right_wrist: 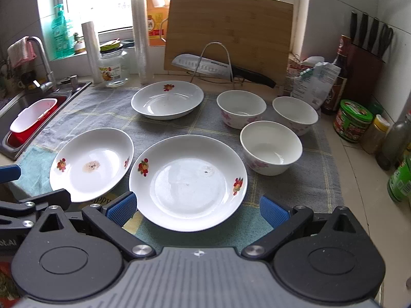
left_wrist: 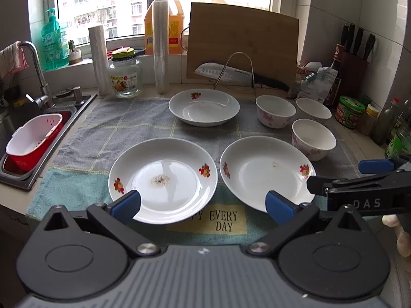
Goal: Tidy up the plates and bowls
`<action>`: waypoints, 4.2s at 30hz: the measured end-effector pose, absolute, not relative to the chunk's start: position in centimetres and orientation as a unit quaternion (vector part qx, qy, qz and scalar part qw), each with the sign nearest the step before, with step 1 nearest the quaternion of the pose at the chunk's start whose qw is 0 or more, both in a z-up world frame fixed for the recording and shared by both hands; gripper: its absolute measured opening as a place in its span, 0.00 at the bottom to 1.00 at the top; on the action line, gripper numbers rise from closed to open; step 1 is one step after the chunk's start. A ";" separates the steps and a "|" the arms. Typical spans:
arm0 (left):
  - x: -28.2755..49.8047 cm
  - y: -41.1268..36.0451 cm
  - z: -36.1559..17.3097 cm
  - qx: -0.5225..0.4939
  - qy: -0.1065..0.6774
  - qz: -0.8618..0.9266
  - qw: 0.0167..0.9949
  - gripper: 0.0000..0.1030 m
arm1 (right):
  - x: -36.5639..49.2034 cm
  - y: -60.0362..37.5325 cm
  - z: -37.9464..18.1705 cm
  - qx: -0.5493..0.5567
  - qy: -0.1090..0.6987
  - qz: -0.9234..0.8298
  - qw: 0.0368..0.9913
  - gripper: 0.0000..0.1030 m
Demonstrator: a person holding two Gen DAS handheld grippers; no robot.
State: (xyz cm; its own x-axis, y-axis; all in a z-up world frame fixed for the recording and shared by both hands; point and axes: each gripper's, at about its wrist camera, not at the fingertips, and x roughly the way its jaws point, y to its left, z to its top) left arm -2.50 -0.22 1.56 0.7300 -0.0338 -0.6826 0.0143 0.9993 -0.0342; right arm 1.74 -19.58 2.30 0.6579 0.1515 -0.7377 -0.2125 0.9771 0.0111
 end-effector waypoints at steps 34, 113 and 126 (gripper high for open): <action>2.9 13.4 -3.9 0.009 0.459 -0.085 0.884 0.99 | 4.1 -6.8 -4.4 -0.033 0.475 0.090 0.875 1.00; 15.3 11.9 -9.3 0.135 0.476 -0.294 0.818 1.00 | 5.0 -1.5 -9.1 -0.101 0.417 0.208 0.879 1.00; 18.2 12.5 -8.3 0.158 0.481 -0.376 0.776 0.95 | 5.1 -1.6 -9.1 -0.100 0.401 0.194 0.890 1.00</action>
